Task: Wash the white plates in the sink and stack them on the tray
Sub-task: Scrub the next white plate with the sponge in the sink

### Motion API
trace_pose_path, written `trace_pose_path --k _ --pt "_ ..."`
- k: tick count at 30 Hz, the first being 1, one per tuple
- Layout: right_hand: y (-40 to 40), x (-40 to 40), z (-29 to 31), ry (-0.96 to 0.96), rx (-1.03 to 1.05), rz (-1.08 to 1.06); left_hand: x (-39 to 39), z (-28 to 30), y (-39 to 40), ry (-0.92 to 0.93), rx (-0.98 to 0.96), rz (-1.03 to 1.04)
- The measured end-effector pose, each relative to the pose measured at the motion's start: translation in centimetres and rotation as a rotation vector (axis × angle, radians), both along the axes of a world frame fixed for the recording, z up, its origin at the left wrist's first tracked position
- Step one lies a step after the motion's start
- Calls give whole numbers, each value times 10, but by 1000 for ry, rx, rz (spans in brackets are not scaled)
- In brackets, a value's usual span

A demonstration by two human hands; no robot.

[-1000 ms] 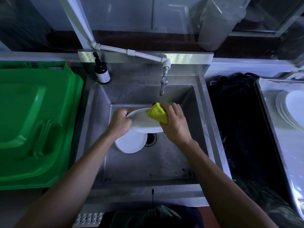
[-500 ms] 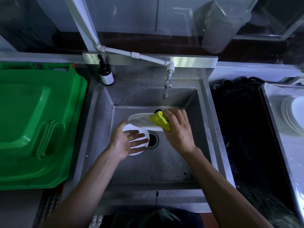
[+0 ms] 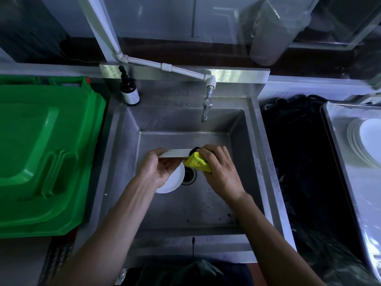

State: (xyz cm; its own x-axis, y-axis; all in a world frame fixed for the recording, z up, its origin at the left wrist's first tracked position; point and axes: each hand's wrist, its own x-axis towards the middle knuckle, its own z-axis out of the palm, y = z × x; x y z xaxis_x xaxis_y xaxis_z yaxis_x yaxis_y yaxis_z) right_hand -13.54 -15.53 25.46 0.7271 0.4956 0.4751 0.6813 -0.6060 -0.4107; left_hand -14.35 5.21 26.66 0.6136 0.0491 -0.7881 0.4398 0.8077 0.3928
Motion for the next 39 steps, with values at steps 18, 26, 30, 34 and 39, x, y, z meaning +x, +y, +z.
trace_pose_path --k 18,26,30,34,39 --pt "42 -1 11 802 273 -244 -10 -18 0 -122 200 -13" --pt "54 -14 -3 560 288 -250 -15 -15 -1 -174 190 -3" --pt "61 -22 -8 438 181 -259 -15 -14 -4 -188 165 18" --pt "71 -28 -6 410 187 -287 -15 -12 -7 -184 135 46" --pt "81 -38 -2 363 193 -259 -11 -11 -6 -224 124 70"
